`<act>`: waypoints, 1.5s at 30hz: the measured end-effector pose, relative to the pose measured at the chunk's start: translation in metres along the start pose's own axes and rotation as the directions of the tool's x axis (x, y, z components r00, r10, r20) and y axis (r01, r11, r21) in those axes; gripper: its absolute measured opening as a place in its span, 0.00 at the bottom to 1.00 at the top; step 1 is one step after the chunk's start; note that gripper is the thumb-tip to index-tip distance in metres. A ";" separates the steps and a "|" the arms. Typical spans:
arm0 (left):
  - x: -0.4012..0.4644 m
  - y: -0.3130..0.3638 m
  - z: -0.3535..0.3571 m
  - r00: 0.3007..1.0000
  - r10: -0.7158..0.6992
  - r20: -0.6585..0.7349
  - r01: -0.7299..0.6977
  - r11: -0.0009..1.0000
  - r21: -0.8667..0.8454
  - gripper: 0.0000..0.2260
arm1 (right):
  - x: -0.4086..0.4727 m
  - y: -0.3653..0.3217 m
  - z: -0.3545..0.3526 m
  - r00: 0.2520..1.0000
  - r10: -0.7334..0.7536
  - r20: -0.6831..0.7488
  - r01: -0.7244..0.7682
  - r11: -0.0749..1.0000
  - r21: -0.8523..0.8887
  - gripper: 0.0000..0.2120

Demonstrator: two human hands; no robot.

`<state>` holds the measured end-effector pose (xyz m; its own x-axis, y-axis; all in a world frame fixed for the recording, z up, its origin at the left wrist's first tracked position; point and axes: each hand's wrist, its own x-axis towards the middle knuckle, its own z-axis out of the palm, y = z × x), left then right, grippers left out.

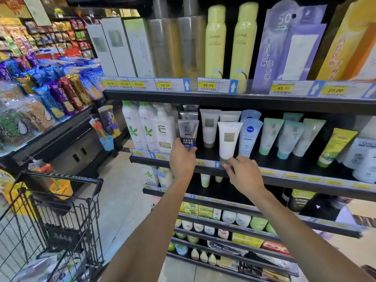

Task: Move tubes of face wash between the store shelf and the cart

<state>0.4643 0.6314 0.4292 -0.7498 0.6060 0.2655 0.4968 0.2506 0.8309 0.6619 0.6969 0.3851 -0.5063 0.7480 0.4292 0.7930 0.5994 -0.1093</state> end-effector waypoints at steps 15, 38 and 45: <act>0.003 0.004 -0.001 0.997 -0.056 0.054 0.043 0.977 0.209 0.15 | -0.003 0.002 -0.001 0.999 -0.020 -0.028 0.021 1.000 0.008 0.12; -0.129 -0.156 -0.158 0.988 -0.078 0.131 -0.018 0.794 0.608 0.18 | -0.078 -0.182 0.025 0.879 -0.464 0.111 0.384 0.826 0.413 0.13; -0.209 -0.239 -0.302 0.940 -0.335 -0.059 0.291 0.704 0.648 0.19 | -0.130 -0.343 0.052 0.710 -0.670 0.218 0.473 0.683 0.557 0.18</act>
<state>0.3702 0.2165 0.3225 -0.8972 0.4415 -0.0003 0.4143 0.8421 0.3452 0.4377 0.4089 0.3203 -0.9645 0.1914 0.1818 0.1131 0.9219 -0.3705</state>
